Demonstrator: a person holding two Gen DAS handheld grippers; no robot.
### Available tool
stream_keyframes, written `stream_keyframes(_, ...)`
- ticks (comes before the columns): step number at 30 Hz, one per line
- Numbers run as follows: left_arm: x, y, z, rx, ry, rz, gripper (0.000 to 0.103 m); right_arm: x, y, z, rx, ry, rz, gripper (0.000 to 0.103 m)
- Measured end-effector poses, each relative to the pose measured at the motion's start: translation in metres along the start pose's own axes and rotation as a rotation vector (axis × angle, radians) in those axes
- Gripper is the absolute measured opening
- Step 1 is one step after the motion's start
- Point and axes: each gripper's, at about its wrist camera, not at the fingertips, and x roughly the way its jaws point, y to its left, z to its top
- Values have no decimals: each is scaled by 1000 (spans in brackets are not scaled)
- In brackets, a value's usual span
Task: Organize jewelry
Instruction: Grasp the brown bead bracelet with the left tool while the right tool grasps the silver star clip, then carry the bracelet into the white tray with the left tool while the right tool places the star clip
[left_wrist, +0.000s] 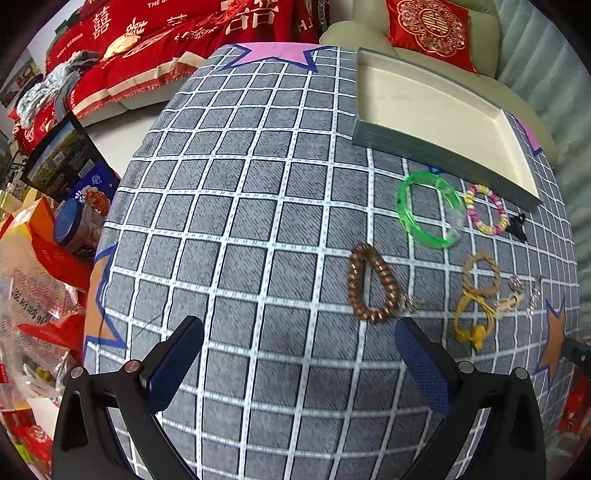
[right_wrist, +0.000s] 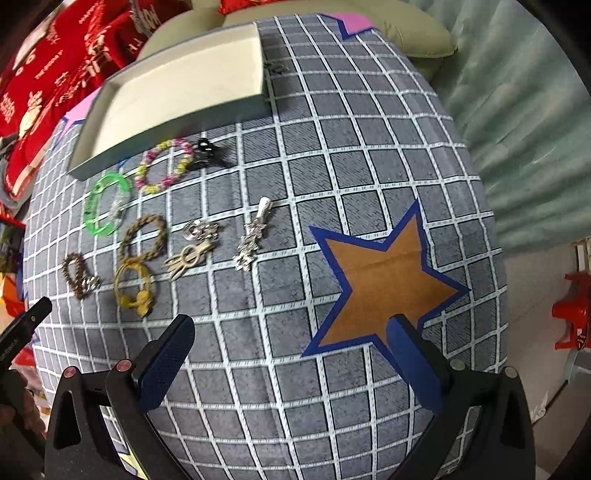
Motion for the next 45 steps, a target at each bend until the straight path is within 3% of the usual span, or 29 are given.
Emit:
stream_keyframes(9, 23, -11, 27, 4, 2, -16, 100, 30, -9, 42, 97, 15, 11, 102)
stream_keyframes(10, 26, -13, 30, 7, 3, -17, 100, 34, -8, 46, 95, 17, 8, 98)
stream_keyframes(12, 32, -18, 37, 14, 14, -25, 91, 42, -4, 52, 82, 25, 1, 94)
stream_keyframes(16, 43, -26, 48, 26, 35, -23, 89, 56, 4, 63, 79, 53, 16, 74)
stream_keyframes(24, 54, -37, 48, 49, 53, 4, 85, 63, 40, 73, 17, 23, -55, 66)
stream_keyframes(27, 54, -46, 46, 71, 37, -1, 77, 60, 61, 73, -26, 12, -56, 49)
stream_keyframes(28, 54, -50, 45, 74, 34, -8, 74, 61, 69, 71, -41, 9, -55, 36)
stream_keyframes(29, 53, -55, 44, 84, 28, -9, 66, 61, 77, 72, -61, 9, -55, 22)
stream_keyframes(30, 53, -60, 43, 93, 22, -12, 52, 60, 88, 71, -73, 12, -60, 19)
stream_keyframes(31, 52, -66, 44, 105, 17, -18, 43, 65, 100, 71, -78, 12, -64, 19)
stream_keyframes(32, 53, -71, 46, 120, 16, -25, 27, 68, 108, 65, -78, 13, -60, 19)
stream_keyframes(33, 52, -77, 50, 128, 21, -31, 21, 69, 111, 66, -72, 20, -46, 19)
stream_keyframes(45, 20, -92, 64, 57, -4, -167, 21, 44, 102, 78, -21, -4, 102, 19)
